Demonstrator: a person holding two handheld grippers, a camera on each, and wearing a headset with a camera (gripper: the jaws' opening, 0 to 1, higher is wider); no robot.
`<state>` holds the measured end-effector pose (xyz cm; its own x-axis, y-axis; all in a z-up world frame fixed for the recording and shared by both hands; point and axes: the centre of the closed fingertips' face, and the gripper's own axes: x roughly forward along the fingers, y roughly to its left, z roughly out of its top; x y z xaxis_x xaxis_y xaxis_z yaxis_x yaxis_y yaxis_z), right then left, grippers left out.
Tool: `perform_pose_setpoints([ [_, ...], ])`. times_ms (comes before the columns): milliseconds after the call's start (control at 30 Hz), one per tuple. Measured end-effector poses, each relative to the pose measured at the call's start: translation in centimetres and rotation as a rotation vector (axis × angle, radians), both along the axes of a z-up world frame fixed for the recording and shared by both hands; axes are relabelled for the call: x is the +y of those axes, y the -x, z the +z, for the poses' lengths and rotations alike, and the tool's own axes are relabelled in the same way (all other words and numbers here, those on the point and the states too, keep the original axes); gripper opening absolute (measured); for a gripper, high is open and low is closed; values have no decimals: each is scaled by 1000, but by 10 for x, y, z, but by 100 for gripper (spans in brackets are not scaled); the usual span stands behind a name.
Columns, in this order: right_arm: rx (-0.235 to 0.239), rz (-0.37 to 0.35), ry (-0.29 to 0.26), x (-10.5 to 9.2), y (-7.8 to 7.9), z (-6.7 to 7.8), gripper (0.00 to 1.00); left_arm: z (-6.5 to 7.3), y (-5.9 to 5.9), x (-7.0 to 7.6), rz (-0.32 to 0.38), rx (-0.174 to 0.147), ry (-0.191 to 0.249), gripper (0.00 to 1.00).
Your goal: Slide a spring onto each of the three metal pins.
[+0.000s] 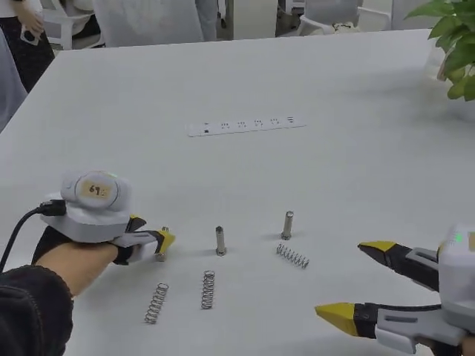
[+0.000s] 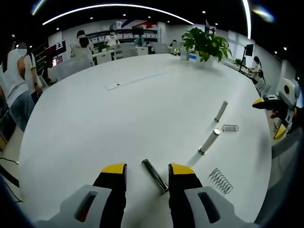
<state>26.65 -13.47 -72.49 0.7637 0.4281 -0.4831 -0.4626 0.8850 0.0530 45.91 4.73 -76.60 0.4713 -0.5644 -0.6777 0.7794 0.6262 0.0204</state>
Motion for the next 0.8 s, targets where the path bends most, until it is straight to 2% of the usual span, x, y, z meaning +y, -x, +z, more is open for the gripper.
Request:
perform_pose_setpoints([
  [333, 6, 0, -2, 0, 1, -2, 70, -12, -4, -3, -10, 7, -81, 20],
  [567, 11, 2, 0, 0, 1, -4, 70, -17, -4, -5, -19, 22, -105, 14],
  [800, 16, -3, -4, 0, 1, -5, 69, -16, -5, -5, -28, 12, -120, 6],
])
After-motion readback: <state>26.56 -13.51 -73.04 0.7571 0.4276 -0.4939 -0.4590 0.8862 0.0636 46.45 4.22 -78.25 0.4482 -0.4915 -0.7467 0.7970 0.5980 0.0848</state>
